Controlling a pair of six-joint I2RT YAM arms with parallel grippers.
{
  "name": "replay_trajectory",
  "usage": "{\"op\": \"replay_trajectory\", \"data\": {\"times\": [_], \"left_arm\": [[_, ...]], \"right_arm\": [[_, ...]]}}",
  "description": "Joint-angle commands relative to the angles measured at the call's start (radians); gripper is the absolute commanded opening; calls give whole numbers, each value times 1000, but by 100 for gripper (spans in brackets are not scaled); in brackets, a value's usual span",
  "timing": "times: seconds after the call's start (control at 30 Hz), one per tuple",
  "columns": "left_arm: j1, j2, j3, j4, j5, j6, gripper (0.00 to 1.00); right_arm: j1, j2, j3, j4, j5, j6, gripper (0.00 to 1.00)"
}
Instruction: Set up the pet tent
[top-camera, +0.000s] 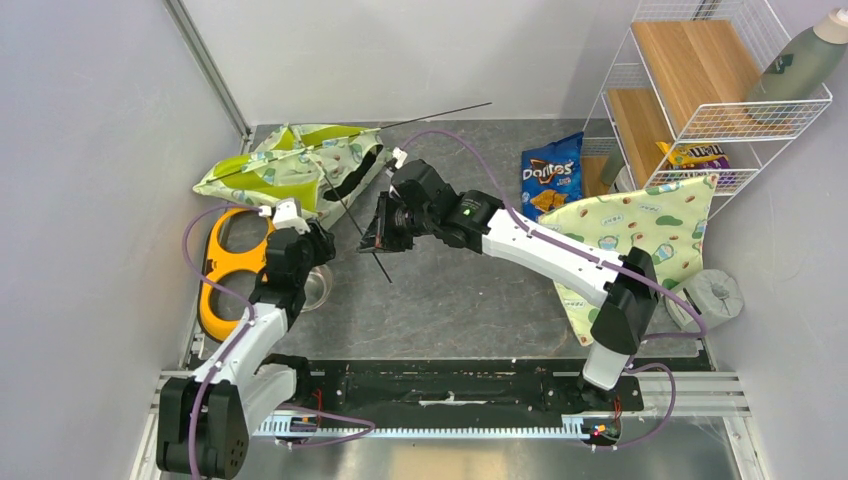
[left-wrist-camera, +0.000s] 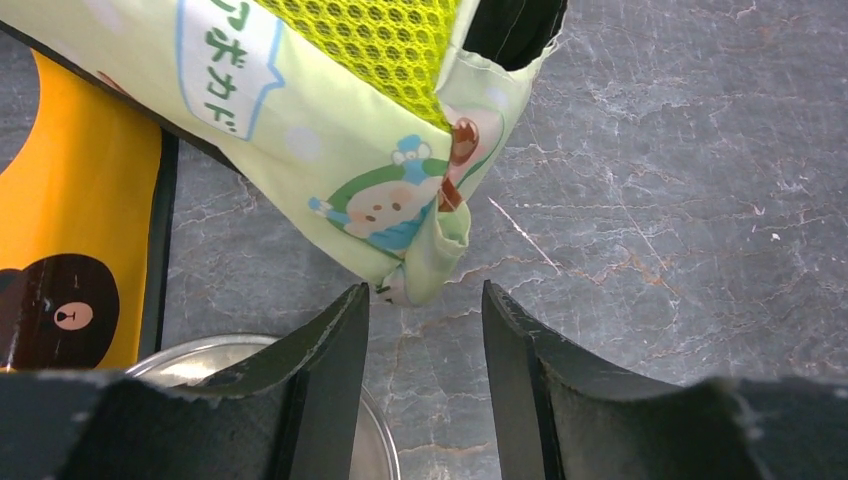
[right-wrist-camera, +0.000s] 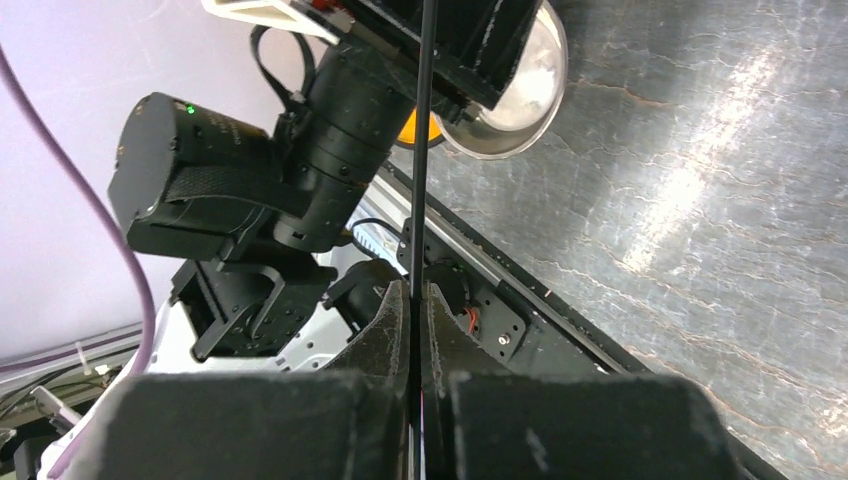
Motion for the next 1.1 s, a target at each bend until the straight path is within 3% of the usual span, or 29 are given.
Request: {"op": "replay_trajectory", "data": {"times": [0.0, 0.13, 0.47, 0.73, 1.07], "left_arm": [[-8, 46, 5, 118, -41, 68, 53], [-12, 90, 27, 158, -81, 77, 49], [-12, 84, 73, 146, -75, 136, 2], [-12, 10, 97, 99, 47, 164, 2], [-12, -13, 165, 16, 142, 183, 2]], "right_arm": [[-3, 7, 59, 83, -31, 34, 0], [-6, 9, 62, 87, -32, 36, 0], [-13, 13, 52, 127, -20, 45, 0], [-13, 13, -4, 299, 69, 72, 0], [-16, 137, 27, 452, 264, 98, 0]]}}
